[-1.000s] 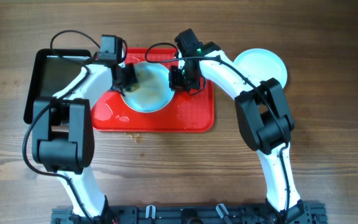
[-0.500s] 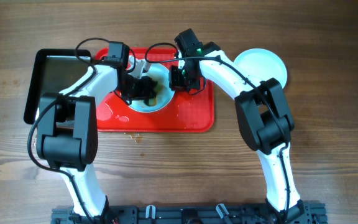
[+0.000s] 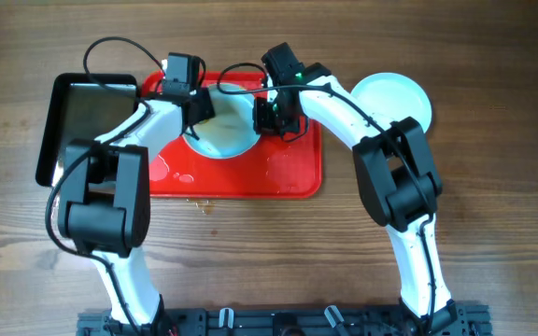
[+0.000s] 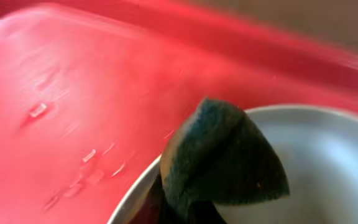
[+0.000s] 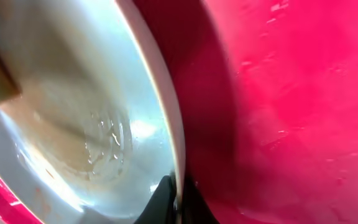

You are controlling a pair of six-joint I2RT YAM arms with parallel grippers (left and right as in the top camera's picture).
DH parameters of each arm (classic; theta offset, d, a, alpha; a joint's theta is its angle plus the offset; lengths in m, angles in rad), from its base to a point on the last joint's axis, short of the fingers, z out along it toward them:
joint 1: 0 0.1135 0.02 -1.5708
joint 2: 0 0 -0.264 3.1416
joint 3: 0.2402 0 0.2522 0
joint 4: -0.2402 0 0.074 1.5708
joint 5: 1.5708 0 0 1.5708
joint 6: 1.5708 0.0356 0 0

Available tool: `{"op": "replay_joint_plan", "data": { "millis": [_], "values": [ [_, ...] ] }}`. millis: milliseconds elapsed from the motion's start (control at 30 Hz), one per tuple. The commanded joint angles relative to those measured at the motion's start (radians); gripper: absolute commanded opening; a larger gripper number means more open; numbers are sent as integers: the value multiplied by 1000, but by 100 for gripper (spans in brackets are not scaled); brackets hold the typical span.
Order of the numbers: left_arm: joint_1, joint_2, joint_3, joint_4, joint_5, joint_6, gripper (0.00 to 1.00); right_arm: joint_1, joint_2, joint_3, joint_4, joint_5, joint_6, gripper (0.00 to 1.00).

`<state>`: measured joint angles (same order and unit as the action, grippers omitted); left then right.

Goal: Clean dirty plates on tray and stack at the side
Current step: 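Scrub the third plate with the green sponge in the left gripper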

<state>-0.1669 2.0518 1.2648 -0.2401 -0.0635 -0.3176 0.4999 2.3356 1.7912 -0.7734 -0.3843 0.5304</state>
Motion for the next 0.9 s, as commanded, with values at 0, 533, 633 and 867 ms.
{"op": "replay_joint_plan", "data": {
  "millis": [0,533,633,867],
  "values": [
    [27,91,-23,69,275,-25,4,1,30,-16,-21,18,-34,4],
    [237,-380,29,-351,255,-27,6,8,30,-18,64,81,-30,25],
    [237,-372,27,-394,226,-27,6,45,30,-23,51,82,-30,31],
    [237,-370,27,-437,226,-28,4,37,-1,-22,12,94,-13,4]
  ]
}}
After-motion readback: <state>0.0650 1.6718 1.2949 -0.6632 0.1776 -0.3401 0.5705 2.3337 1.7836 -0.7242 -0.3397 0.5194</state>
